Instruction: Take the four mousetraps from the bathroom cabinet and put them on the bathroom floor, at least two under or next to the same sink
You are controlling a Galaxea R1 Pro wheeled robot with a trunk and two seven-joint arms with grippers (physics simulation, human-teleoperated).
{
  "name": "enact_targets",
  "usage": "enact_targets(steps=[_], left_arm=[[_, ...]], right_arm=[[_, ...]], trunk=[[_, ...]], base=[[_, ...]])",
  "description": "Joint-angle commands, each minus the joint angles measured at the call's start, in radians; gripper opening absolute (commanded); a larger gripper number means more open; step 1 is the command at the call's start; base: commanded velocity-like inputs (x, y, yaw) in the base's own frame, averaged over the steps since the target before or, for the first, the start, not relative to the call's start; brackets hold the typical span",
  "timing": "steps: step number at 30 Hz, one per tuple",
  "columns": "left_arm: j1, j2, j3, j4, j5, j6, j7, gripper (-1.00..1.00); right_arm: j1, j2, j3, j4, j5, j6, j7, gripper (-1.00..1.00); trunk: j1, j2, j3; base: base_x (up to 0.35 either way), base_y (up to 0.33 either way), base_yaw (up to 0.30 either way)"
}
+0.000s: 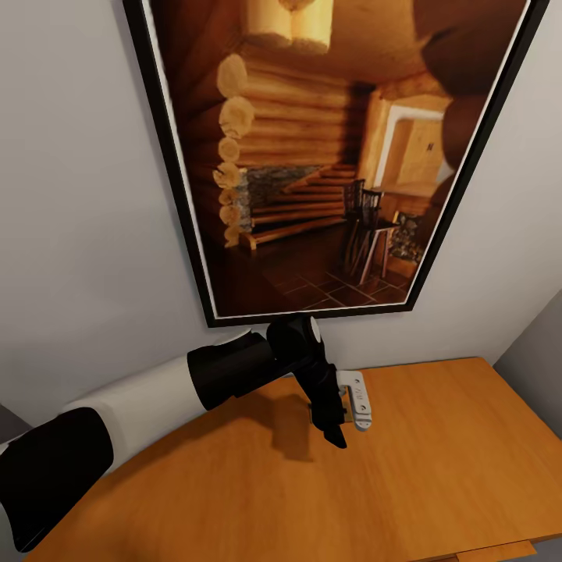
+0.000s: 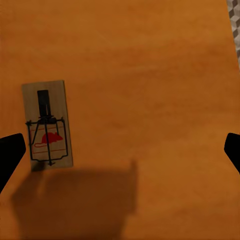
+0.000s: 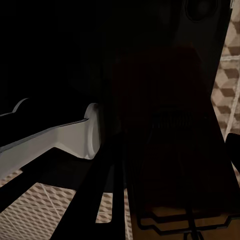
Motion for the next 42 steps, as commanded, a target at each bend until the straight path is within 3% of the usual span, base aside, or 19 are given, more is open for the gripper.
enact_targets(steps=[1, 21, 32, 42], left_arm=[[-0.001, 0.0, 0.0, -0.001, -0.008, 0.007, -0.009, 1.0], [-0.001, 0.0, -0.001, -0.001, -0.01, 0.007, -0.009, 1.0], [-0.001, 0.005, -0.001, -0.001, -0.074, 0.008, -0.009, 1.0], [-0.001, 0.022, 0.003, -0.001, -0.085, 0.009, -0.011, 1.0]], right_arm=[[-0.001, 0.0, 0.008, -0.001, -0.012, 0.004, 0.005, -1.0], [-0.001, 0.0, 0.008, 0.0, -0.012, 0.005, 0.0, -1.0], [-0.001, 0.0, 0.008, -0.001, -0.012, 0.005, -0.001, -1.0], [-0.001, 0.0, 0.008, -0.001, -0.012, 0.005, -0.002, -1.0]], trunk=[[0.001, -0.002, -0.002], [0.001, -0.002, -0.002], [0.001, -0.002, -0.002], [0.001, -0.002, -0.002]], base=[[0.0, 0.0, 0.0], [0.0, 0.0, -0.038], [0.0, 0.0, -0.025], [0.0, 0.0, 0.0]])
